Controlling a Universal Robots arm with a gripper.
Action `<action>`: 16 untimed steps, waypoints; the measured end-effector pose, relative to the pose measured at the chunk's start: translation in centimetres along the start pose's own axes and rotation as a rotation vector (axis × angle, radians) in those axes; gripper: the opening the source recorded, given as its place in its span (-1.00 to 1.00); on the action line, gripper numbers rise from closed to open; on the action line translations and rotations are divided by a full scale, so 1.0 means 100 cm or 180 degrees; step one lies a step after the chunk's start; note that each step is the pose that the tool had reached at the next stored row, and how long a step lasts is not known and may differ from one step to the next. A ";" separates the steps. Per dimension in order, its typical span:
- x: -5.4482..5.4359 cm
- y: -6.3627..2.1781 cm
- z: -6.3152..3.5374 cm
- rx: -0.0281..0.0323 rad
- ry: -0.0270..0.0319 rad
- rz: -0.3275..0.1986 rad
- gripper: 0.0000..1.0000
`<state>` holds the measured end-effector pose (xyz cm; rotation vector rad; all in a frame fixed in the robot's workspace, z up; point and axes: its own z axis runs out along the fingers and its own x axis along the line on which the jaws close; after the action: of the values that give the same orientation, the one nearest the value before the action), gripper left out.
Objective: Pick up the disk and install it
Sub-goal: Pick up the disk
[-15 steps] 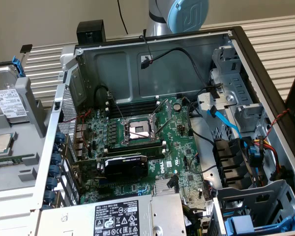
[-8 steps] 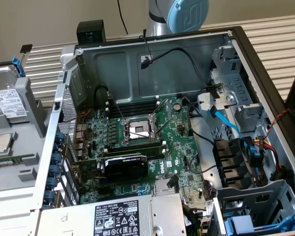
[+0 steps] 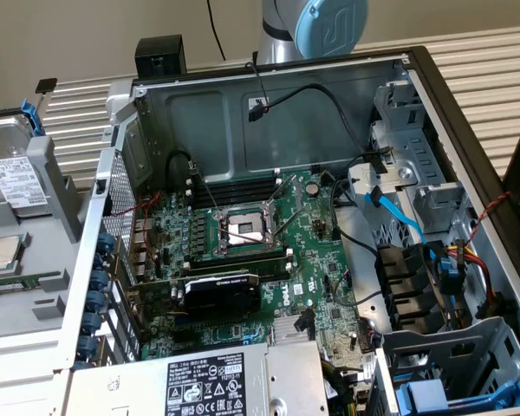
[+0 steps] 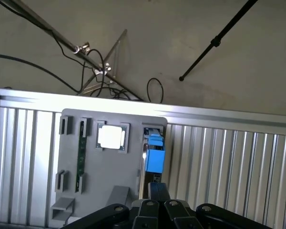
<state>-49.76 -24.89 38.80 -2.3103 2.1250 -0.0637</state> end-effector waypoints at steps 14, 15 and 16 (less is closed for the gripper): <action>0.000 0.0001 0.0000 -0.0122 -0.0022 0.0005 -0.79; 0.000 0.0001 0.0000 -0.0123 -0.0021 0.0005 -0.79; 0.000 0.0000 -0.0001 -0.0123 -0.0022 0.0005 -0.79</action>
<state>-49.76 -24.89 38.80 -2.3259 2.1440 -0.0149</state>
